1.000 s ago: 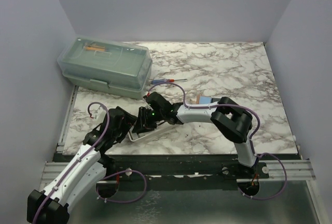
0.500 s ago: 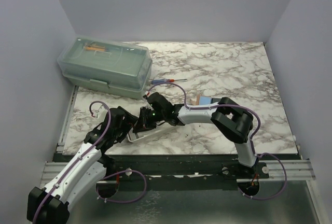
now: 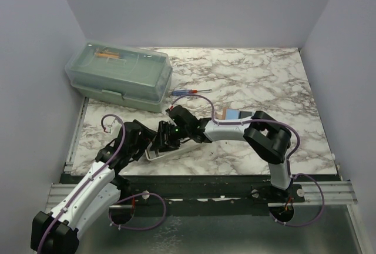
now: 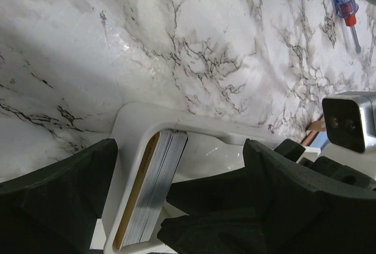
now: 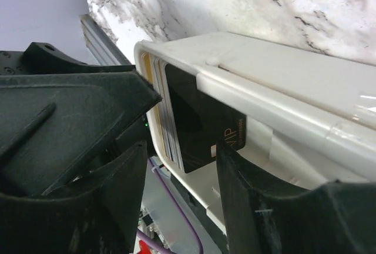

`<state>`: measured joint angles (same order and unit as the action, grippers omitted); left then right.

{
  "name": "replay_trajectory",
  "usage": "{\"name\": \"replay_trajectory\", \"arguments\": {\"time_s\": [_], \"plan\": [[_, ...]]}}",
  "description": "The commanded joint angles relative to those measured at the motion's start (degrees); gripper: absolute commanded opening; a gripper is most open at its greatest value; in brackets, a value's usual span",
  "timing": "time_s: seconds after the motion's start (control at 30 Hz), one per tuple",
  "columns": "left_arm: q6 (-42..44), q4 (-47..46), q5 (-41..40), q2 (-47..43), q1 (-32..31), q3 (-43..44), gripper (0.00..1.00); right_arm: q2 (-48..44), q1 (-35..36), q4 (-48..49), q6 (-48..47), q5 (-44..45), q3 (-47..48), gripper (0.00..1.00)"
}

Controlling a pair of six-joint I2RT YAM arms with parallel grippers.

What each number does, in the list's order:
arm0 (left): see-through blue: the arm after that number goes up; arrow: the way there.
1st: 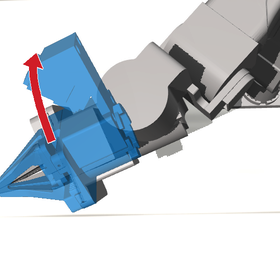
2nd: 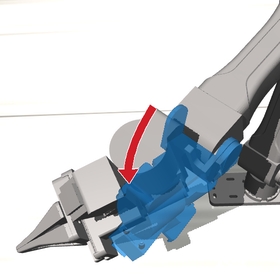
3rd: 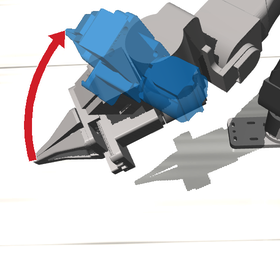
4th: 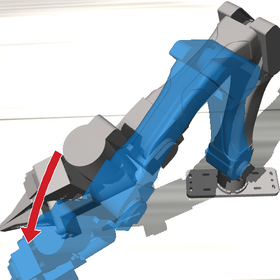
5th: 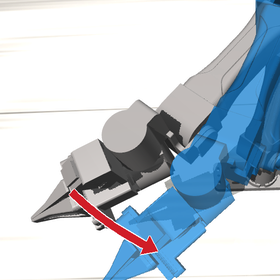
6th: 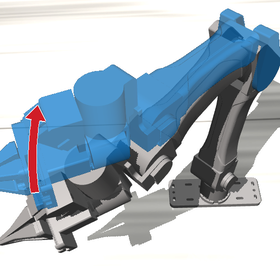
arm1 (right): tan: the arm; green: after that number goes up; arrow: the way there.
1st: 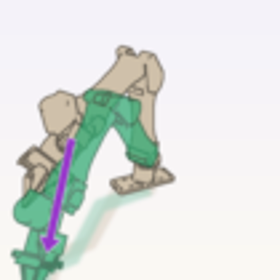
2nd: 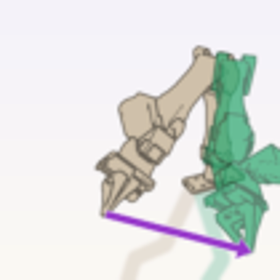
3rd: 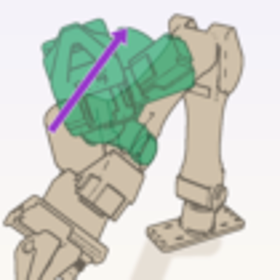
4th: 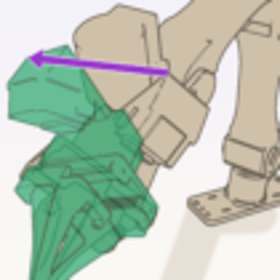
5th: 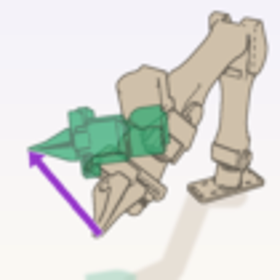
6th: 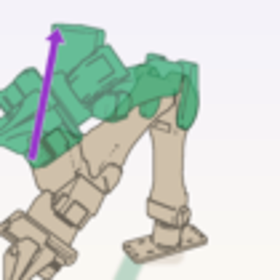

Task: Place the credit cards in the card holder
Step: Pick up the credit card from the storage box.

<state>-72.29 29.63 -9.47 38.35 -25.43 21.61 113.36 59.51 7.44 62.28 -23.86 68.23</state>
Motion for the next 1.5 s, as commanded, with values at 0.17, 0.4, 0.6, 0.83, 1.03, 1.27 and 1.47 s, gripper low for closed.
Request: {"name": "replay_trajectory", "arguments": {"time_s": [0.17,0.4,0.6,0.83,1.03,1.27,1.47], "plan": [[2.6,-1.97,7.5,-2.3,-0.76,-1.29,0.95,5.2,0.35,5.14,2.02,-4.54,4.18,0.57],[-0.99,-3.76,9.4,-3.63,-0.76,-4.44,0.94,5.48,0.35,9.65,0.42,-6.36,5.88,0.37],[-0.54,-4.06,9.3,-3.06,-0.74,-3.45,0.94,3.31,0.4,9.64,-0.32,-4.23,4.33,0.04],[1.02,-4.14,8.34,-2.34,-0.76,-2.8,0.94,0.11,0.07,7.77,-2.02,0.08,2.01,0.0],[2.8,-3.88,6.74,-1.44,-0.76,-0.72,0.94,-2.69,-0.09,4.81,-4.4,1.35,2.31,0.0],[4.51,-3.88,4.52,-0.14,-0.75,1.62,0.94,-4.46,-0.09,-5.85,-3.23,4.71,3.42,0.0],[4.31,-3.6,3.7,0.39,-0.76,2.25,0.94,-4.31,-0.09,-12.61,-5.3,6.35,4.32,0.0]]}}
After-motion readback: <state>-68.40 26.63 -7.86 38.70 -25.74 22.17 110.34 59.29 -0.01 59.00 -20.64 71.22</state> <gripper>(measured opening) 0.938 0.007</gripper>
